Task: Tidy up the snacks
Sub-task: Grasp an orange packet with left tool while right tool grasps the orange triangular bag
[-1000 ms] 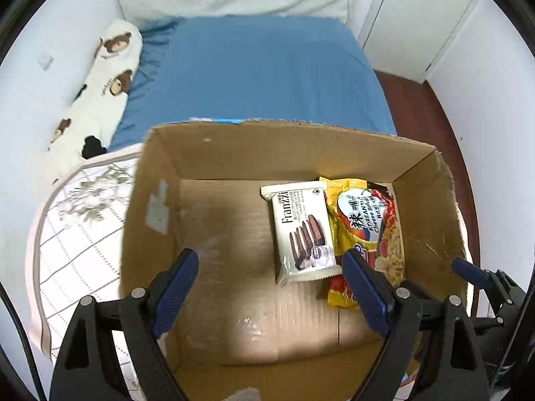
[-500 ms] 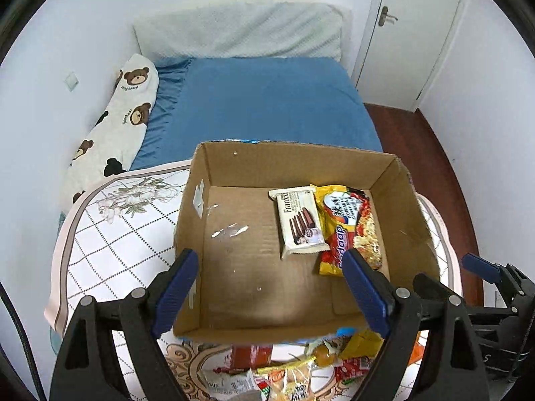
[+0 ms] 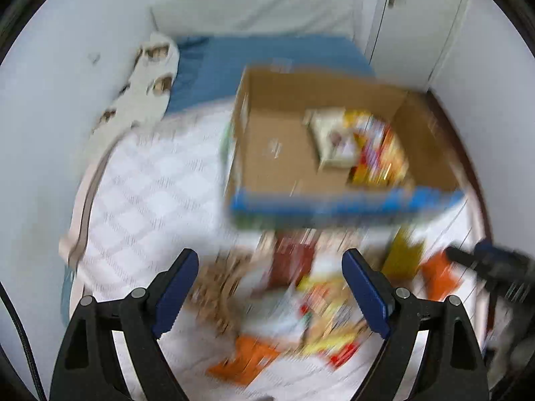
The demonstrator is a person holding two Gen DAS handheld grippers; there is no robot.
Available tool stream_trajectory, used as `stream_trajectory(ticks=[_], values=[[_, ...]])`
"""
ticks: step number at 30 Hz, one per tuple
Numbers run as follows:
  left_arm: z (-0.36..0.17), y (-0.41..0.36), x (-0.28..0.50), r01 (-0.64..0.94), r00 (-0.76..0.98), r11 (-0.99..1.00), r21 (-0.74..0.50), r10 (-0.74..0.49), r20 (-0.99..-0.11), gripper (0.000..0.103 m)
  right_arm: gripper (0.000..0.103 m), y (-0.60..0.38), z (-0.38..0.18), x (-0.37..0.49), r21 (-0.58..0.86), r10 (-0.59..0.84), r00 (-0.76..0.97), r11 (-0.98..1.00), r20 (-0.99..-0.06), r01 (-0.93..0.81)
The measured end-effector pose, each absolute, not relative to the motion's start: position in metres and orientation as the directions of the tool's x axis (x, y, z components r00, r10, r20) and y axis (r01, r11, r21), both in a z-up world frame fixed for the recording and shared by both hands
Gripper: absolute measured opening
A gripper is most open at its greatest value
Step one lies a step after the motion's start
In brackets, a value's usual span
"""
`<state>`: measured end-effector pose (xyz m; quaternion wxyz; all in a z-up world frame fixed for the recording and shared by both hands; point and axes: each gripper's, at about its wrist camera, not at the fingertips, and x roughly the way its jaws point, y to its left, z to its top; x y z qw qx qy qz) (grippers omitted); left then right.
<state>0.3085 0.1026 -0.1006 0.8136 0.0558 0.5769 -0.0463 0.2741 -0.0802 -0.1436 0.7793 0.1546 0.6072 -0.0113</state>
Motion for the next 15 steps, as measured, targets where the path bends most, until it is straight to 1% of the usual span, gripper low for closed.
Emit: stream_trajectory(ticks=[3, 5, 8, 10, 12, 13, 15], values=[[-0.150, 0.121, 0.275, 0.172, 0.207, 0.983, 0.068, 0.031, -0.978, 0.088, 0.098, -0.083, -0.179, 0.252, 0.254, 0.209, 0.192, 0.933, -0.959, 0.256], [-0.185, 0.126, 0.252, 0.231, 0.131, 0.967, 0.111, 0.082, -0.988, 0.088, 0.098, -0.087, -0.197, 0.238, 0.249, 0.210, 0.162, 0.926, -0.964, 0.284], [-0.236, 0.123, 0.225, 0.334, 0.066, 0.922, 0.195, 0.184, -0.981, 0.088, 0.098, -0.097, -0.216, 0.223, 0.194, 0.157, 0.139, 0.928, -0.978, 0.318], [-0.274, 0.119, 0.215, 0.389, 0.006, 0.892, 0.231, 0.248, -0.969, 0.088, 0.098, -0.108, -0.226, 0.214, 0.143, 0.106, 0.128, 0.931, -0.986, 0.336], [-0.302, 0.115, 0.211, 0.416, -0.034, 0.878, 0.239, 0.278, -0.960, 0.088, 0.098, -0.118, -0.232, 0.211, 0.091, 0.051, 0.123, 0.935, -0.991, 0.341], [-0.313, 0.113, 0.210, 0.418, -0.042, 0.874, 0.248, 0.291, -0.956, 0.087, 0.098, -0.123, -0.236, 0.212, 0.055, 0.017, 0.117, 0.941, -0.993, 0.334], [-0.318, 0.110, 0.211, 0.381, -0.027, 0.893, 0.239, 0.269, -0.963, 0.078, 0.098, -0.130, -0.245, 0.216, -0.003, -0.035, 0.099, 0.951, -0.995, 0.309]])
